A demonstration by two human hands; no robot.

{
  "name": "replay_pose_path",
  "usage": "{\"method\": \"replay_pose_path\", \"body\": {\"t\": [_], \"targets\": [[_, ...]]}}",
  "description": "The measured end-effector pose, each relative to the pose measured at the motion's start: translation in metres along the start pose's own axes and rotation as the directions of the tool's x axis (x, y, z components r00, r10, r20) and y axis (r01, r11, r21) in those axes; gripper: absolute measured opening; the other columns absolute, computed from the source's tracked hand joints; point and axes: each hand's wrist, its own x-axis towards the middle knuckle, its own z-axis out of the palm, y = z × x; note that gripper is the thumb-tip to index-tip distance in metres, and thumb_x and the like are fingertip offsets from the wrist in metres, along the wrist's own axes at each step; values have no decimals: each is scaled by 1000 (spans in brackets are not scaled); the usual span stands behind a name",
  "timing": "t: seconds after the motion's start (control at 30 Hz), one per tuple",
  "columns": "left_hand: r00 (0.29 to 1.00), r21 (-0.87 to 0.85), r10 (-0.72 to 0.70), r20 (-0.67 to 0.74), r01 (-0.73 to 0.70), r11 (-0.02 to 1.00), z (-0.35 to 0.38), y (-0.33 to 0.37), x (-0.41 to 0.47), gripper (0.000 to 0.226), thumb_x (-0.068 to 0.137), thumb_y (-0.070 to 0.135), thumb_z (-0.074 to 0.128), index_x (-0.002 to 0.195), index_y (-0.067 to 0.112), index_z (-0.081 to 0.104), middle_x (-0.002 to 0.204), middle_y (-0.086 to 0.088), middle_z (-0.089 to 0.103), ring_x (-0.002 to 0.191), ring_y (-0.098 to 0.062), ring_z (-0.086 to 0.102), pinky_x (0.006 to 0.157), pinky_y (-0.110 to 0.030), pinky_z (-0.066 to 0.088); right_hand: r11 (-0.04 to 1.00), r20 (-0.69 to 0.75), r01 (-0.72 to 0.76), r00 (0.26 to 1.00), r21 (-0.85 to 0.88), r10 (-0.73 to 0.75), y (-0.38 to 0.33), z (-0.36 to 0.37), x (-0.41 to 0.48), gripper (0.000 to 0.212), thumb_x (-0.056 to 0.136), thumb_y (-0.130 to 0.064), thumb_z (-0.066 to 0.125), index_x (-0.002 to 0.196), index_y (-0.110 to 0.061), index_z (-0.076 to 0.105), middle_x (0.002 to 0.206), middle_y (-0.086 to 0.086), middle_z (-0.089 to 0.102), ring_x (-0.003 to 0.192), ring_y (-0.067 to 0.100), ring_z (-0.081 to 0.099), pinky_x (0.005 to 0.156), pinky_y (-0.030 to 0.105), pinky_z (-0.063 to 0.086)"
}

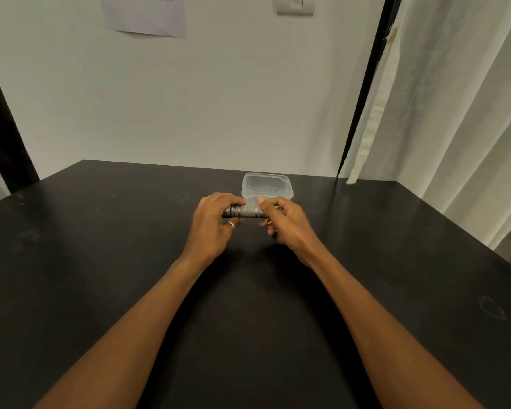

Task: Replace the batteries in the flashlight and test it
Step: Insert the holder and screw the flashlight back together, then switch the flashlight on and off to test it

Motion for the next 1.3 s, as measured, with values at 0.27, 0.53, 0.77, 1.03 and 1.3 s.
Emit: {"method": "replay_pose_path", "body": {"t": [0.27,0.53,0.77,1.03,1.3], "targets": [[901,-209,-432,27,428,879,1,3,3,74,92,-1,66,155,13,31,142,3,41,124,-10,45,101,-25,41,905,-208,307,904,-296,-374,-3,18,-4,24,92,-34,72,109,-18,76,88,-4,75,77,12,70,72,32,60],[650,-694,-590,479,692,199,-19,15,14,45,103,45,51,114,5,67,102,-8,77,87,-16,75,69,-26,60,501,27,591,664,-632,-748,4,31,-15,35,94,-27,70,127,-14,69,88,6,65,69,19,62,58,36,57],[677,-754,-602,422,631,182,-18,10,13,28,99,18,63,120,0,68,96,-12,73,81,-19,69,67,-30,55,546,181,619,739,-565,-649,4,35,-16,47,94,-37,72,137,-21,65,99,3,61,76,12,55,64,37,58],[685,-725,-556,471,660,199,-21,-1,15,27,101,15,59,123,1,66,115,-19,71,101,-27,67,73,-33,62,621,227,604,783,-499,-579,2,38,-20,41,98,-24,65,139,-18,64,108,2,59,81,10,55,71,31,55],[666,-673,-549,505,702,232,-22,3,13,23,102,12,56,121,2,66,114,-20,72,102,-29,65,72,-33,62,647,258,590,802,-483,-539,2,36,-23,40,95,-19,67,135,-17,67,105,3,61,82,14,59,71,30,56]]}}
